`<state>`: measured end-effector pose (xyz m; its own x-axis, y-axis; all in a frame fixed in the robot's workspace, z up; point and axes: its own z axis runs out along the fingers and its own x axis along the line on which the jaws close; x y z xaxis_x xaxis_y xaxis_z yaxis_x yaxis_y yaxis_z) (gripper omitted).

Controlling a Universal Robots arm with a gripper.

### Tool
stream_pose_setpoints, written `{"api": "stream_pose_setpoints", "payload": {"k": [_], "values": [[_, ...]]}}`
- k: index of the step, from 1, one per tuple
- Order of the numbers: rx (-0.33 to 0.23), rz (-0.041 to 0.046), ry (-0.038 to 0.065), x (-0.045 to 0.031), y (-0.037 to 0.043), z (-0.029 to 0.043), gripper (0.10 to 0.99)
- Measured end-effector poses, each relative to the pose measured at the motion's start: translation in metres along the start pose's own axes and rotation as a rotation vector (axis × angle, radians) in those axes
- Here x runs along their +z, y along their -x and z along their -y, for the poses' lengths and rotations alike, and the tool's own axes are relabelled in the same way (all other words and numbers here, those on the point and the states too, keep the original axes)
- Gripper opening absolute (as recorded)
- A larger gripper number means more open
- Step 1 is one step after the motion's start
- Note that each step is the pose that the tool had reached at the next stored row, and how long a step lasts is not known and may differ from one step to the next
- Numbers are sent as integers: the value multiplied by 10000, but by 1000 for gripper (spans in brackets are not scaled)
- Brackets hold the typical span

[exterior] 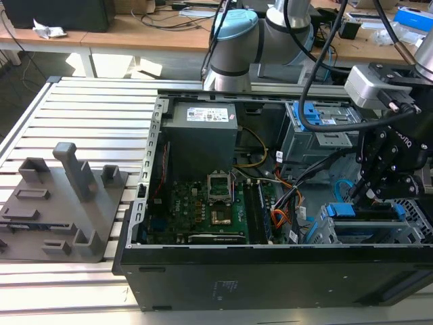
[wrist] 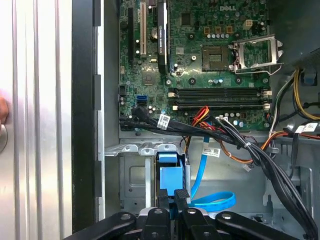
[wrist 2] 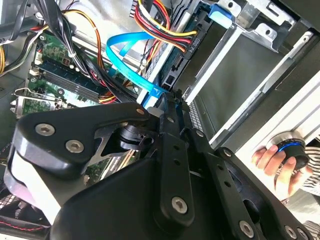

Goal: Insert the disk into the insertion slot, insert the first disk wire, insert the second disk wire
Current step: 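Insert the second disk wire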

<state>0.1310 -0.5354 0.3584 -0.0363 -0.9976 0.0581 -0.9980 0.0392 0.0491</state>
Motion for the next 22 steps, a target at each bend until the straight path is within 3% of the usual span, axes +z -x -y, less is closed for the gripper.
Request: {"api": "stream_pose_setpoints", "payload": {"k": [7,17,22], "values": [[0,0,0,51,4,25,161],[-1,3,3,103,74,184,161],[0,1,4,131,89,220,161]]}}
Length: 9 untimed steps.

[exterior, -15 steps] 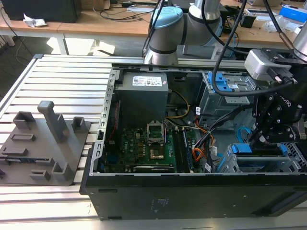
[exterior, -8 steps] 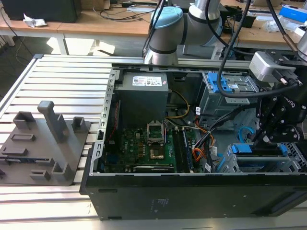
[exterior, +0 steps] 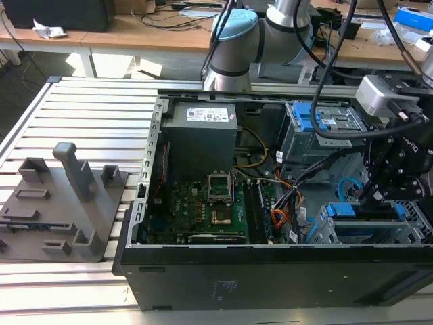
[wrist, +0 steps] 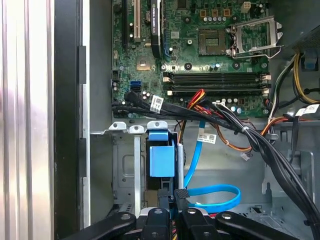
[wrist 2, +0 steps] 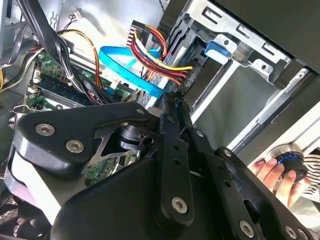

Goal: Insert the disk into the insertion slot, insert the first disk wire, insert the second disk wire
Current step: 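Insert the second disk wire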

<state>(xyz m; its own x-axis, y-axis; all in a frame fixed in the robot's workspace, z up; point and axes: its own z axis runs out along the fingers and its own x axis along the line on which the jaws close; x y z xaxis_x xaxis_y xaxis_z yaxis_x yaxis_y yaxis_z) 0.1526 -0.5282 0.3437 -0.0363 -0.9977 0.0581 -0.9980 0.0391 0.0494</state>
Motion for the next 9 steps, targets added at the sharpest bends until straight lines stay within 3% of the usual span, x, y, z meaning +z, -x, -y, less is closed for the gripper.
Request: {"api": "stream_pose_setpoints", "payload": {"k": [9], "values": [[-1,20,0,40,4,25,161]]}}
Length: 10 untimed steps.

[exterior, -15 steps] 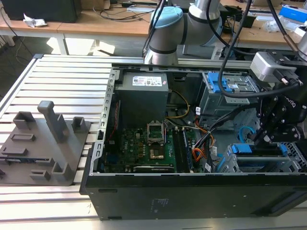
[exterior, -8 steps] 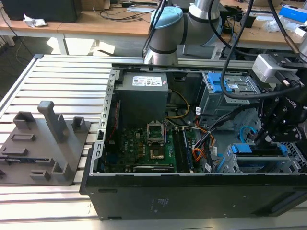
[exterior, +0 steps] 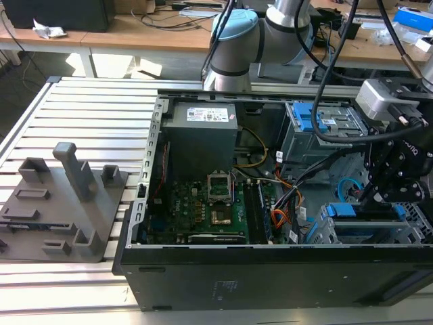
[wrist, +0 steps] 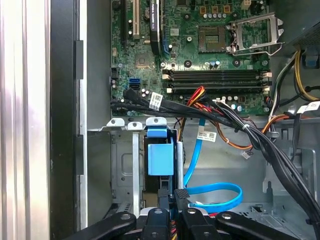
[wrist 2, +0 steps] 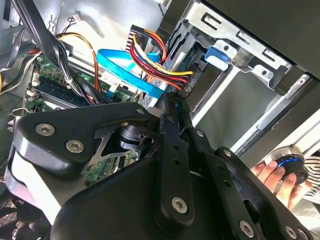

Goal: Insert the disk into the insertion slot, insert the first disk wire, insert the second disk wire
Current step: 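Insert the second disk wire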

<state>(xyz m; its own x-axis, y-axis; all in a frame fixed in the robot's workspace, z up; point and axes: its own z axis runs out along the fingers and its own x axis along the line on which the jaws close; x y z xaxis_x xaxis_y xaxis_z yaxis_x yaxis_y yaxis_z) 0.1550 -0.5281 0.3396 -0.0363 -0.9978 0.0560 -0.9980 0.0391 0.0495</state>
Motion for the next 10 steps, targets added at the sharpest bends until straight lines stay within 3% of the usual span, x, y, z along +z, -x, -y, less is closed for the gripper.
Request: {"api": "stream_pose_setpoints", "payload": {"k": [8,9,10], "values": [[-2,16,-1,29,-1,3,173],[-2,16,0,29,-1,2,235],[-1,10,0,9,-2,1,235]]}}
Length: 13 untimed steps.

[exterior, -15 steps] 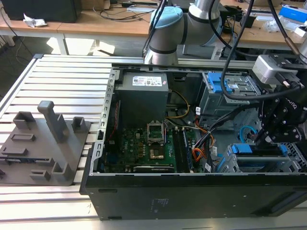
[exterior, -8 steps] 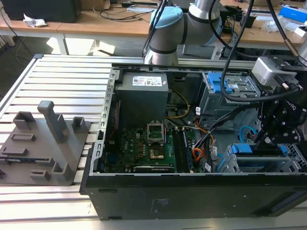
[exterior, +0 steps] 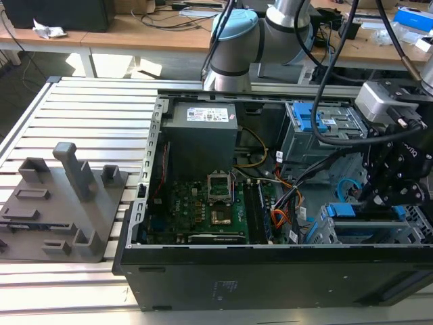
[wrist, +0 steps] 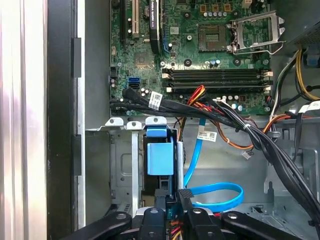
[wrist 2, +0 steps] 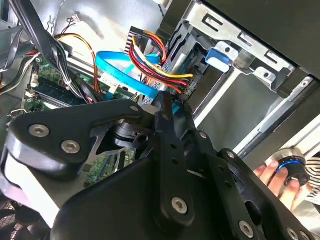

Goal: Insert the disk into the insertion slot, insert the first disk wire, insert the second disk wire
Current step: 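Insert the second disk wire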

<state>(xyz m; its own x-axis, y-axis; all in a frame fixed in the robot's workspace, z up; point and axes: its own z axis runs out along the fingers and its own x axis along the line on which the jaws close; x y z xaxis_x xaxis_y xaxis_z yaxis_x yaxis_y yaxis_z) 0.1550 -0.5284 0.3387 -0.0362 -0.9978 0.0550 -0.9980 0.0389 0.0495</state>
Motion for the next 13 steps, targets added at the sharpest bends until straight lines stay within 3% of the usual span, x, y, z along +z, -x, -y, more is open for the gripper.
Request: {"api": "stream_pose_setpoints", "payload": {"k": [2,4,5,6,7,10,13], "values": [[1,-8,-1,-77,-4,-4,235],[4,-68,-8,-217,-6,-11,224],[5,-78,-10,-242,-7,-13,157],[6,-91,-11,-271,-8,-14,157],[8,-117,-13,-343,-11,-18,106],[8,-124,-14,-406,-14,-21,106],[8,-126,-14,-409,-14,-21,106]]}}
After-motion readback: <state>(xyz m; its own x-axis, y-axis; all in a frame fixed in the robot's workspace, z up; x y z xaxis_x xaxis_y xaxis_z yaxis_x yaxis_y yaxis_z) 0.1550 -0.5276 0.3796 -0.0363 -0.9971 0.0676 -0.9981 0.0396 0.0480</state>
